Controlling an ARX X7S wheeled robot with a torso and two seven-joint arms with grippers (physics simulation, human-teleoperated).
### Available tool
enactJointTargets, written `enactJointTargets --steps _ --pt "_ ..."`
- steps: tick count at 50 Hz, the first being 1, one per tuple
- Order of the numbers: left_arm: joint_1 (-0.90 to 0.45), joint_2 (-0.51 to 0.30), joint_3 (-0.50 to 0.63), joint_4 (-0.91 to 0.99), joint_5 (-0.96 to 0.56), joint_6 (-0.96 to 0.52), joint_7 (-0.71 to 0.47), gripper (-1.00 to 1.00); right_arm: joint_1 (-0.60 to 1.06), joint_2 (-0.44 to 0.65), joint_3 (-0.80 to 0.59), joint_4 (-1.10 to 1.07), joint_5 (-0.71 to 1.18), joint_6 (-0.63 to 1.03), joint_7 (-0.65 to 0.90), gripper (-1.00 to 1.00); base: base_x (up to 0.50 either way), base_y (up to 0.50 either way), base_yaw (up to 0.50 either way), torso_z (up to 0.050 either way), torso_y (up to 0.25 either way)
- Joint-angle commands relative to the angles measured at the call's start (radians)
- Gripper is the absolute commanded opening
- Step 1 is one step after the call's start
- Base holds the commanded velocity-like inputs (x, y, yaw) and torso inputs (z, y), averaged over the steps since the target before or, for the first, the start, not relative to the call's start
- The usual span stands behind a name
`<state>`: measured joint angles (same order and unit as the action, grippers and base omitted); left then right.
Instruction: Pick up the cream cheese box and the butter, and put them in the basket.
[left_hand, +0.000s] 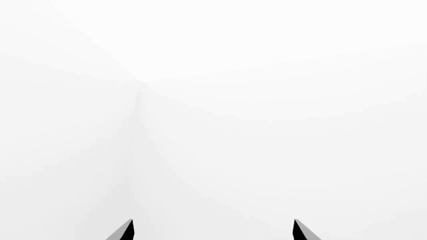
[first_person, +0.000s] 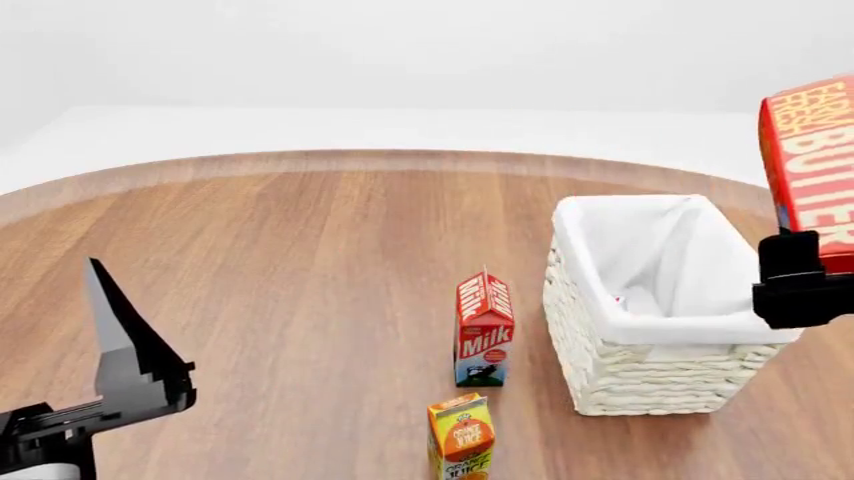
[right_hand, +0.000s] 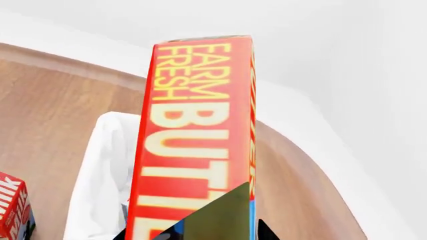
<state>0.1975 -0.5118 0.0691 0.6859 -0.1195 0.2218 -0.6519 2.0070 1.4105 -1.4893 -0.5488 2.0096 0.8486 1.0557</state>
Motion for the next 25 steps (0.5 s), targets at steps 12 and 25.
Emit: enactJointTargets --steps 12,25 --pt "-0.007 -0.001 0.009 0.003 0.004 -0.013 0.0 1.0 0.13 -0.161 0.045 0.307 -0.052 0.148 -0.22 -1.0 0.0 0.0 0.0 0.0 0.002" --pt "-0.009 -0.002 0.013 -0.004 0.003 -0.01 0.001 1.0 0.068 -0.308 0.019 0.457 -0.098 0.146 -0.343 -1.0 0.0 0.0 0.0 0.001 0.001"
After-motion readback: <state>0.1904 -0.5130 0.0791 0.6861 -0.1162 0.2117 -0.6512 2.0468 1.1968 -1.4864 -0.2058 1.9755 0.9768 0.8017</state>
